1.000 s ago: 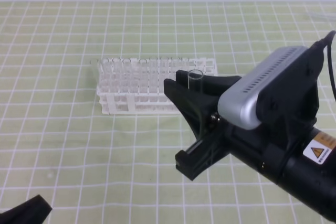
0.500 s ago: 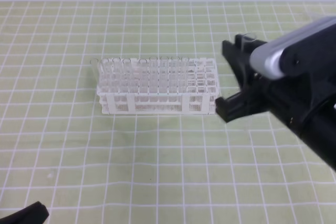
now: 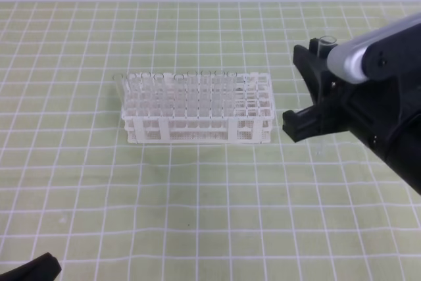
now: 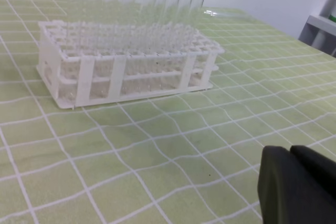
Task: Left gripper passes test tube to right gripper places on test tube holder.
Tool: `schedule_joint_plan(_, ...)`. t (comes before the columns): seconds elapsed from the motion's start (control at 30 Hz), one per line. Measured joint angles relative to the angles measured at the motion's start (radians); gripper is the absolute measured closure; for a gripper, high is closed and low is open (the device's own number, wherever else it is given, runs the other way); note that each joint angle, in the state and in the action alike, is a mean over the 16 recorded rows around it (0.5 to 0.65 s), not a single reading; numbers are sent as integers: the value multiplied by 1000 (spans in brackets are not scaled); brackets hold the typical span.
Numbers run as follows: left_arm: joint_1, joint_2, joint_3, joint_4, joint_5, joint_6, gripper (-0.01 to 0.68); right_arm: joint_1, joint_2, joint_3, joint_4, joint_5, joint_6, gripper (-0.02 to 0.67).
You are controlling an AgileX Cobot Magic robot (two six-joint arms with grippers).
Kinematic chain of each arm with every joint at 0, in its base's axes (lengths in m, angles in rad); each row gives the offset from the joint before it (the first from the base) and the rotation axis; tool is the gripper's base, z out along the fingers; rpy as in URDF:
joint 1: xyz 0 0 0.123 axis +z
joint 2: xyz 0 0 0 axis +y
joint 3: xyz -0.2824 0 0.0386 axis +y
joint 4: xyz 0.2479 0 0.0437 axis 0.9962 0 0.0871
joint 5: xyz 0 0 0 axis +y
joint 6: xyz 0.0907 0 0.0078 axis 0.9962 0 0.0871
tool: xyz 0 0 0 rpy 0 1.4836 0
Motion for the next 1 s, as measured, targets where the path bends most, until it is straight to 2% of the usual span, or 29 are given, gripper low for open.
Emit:
schedule_joint_plan(0.17, 0, -1, 1, 0, -1, 0, 675, -10, 0, 0, -14, 17, 10, 566)
schedule_joint_plan(0.3, 0, -1, 1, 0, -1, 0, 675, -33, 2, 0, -99, 31, 89, 566)
schedule_joint_plan(0.53, 0, -1, 0, 0, 0, 0, 675, -124, 43, 0, -441, 15, 436, 566)
schedule_joint_plan(0.77, 0, 0, -2, 0, 2, 0, 675, -228, 164, -24, -827, -86, 809, 566)
schedule_joint_plan(1.0, 0, 2, -5, -1, 5, 0, 675, -295, 341, -105, -1021, -197, 985, 566)
